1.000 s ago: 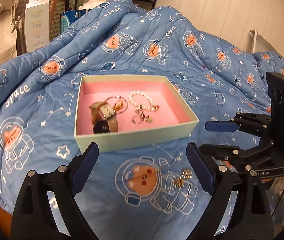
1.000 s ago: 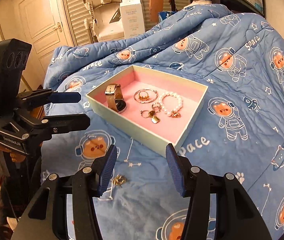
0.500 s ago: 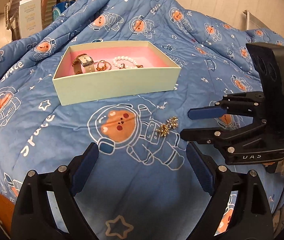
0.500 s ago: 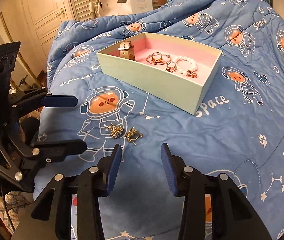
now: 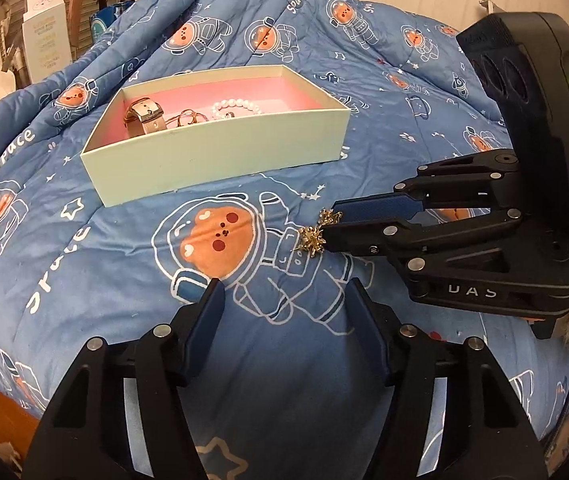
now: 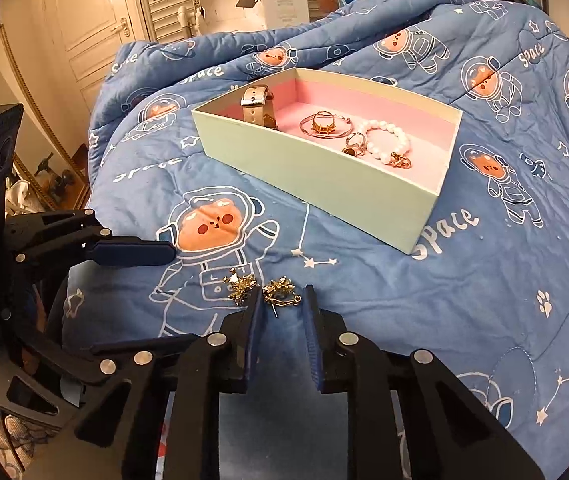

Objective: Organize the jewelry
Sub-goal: 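Move both grippers back over the gold star earrings on the quilt, then grasp a gold star earring with the left gripper while the right gripper grasps another gold earring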

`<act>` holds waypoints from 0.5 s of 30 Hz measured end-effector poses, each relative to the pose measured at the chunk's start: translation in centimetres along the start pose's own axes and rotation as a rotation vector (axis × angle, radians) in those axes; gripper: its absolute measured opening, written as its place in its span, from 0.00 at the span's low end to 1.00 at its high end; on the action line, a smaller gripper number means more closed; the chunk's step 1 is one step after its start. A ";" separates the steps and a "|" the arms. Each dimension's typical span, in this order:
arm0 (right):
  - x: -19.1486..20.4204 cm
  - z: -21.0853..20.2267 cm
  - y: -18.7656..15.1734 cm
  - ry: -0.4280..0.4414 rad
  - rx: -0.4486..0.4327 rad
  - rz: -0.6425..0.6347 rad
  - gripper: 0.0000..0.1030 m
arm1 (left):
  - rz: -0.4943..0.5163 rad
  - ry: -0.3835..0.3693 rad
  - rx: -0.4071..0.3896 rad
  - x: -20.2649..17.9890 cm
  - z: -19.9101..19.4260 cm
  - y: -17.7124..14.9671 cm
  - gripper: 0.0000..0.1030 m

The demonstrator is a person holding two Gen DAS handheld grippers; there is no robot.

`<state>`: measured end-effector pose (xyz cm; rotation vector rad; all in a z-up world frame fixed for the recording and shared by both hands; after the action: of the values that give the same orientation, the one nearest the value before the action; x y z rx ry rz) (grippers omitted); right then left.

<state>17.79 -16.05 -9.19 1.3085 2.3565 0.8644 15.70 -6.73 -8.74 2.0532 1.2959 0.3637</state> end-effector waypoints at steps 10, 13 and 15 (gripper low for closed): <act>-1.2 -0.8 -0.3 -0.026 -0.014 0.104 0.18 | 0.009 -0.012 0.009 -0.4 1.3 1.5 0.44; -1.9 -1.2 -1.0 -0.045 -0.013 0.152 0.18 | 0.019 -0.008 0.019 -0.6 2.1 2.0 0.43; -2.1 -1.6 -1.5 -0.061 -0.016 0.160 0.18 | 0.027 -0.005 0.024 -0.9 2.5 2.4 0.39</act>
<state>17.05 -18.98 -9.01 1.5114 2.2184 0.8733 18.35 -9.13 -8.89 2.0918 1.2768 0.3572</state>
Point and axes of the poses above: each gripper's, at about its wrist camera, not at the fingertips, and z roughly the way its jaws point, x to its left, y to its top, the point moved 1 cm from there along z, roughly the way its jaws point, and after that the axes turned 4 degrees about -y, right-handed, at the moved point
